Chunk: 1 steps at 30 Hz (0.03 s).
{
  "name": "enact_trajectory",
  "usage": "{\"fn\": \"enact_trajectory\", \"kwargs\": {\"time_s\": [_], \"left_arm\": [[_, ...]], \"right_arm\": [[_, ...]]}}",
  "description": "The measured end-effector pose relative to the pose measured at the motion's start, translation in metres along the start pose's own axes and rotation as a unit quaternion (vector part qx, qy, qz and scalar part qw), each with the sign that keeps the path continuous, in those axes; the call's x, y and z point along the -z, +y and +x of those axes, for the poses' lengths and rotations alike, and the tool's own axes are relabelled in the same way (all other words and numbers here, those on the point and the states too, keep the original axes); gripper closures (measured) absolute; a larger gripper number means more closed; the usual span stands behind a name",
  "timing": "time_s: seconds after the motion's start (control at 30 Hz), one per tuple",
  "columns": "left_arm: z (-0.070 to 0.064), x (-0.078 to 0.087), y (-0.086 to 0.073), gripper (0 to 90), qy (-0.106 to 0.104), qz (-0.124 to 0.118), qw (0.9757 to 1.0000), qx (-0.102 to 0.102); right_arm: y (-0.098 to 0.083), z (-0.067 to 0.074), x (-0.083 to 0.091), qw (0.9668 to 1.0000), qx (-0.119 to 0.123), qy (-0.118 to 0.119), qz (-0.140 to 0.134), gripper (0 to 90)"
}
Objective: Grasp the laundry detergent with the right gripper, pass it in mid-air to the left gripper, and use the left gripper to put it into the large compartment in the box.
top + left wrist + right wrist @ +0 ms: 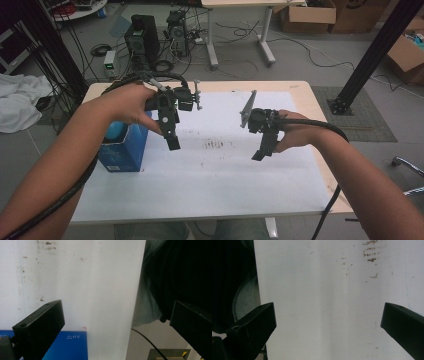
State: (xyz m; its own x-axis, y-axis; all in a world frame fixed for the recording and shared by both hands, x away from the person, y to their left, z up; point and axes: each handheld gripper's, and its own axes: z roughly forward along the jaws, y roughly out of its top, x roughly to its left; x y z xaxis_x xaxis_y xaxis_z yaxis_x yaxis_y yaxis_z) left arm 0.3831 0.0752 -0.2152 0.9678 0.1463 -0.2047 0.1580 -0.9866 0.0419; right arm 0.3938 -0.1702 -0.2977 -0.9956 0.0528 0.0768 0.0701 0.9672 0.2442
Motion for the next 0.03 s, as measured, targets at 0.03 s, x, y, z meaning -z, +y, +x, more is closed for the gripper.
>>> {"fn": "enact_trajectory", "kwargs": {"time_s": [0.03], "left_arm": [[0.0000, -0.0002, -0.0002, 0.1, -0.001, 0.000, 1.0000, 0.001]], "right_arm": [[-0.0001, 0.0000, 0.0003, 1.0000, -0.001, 0.000, 0.000, 0.0]]}}
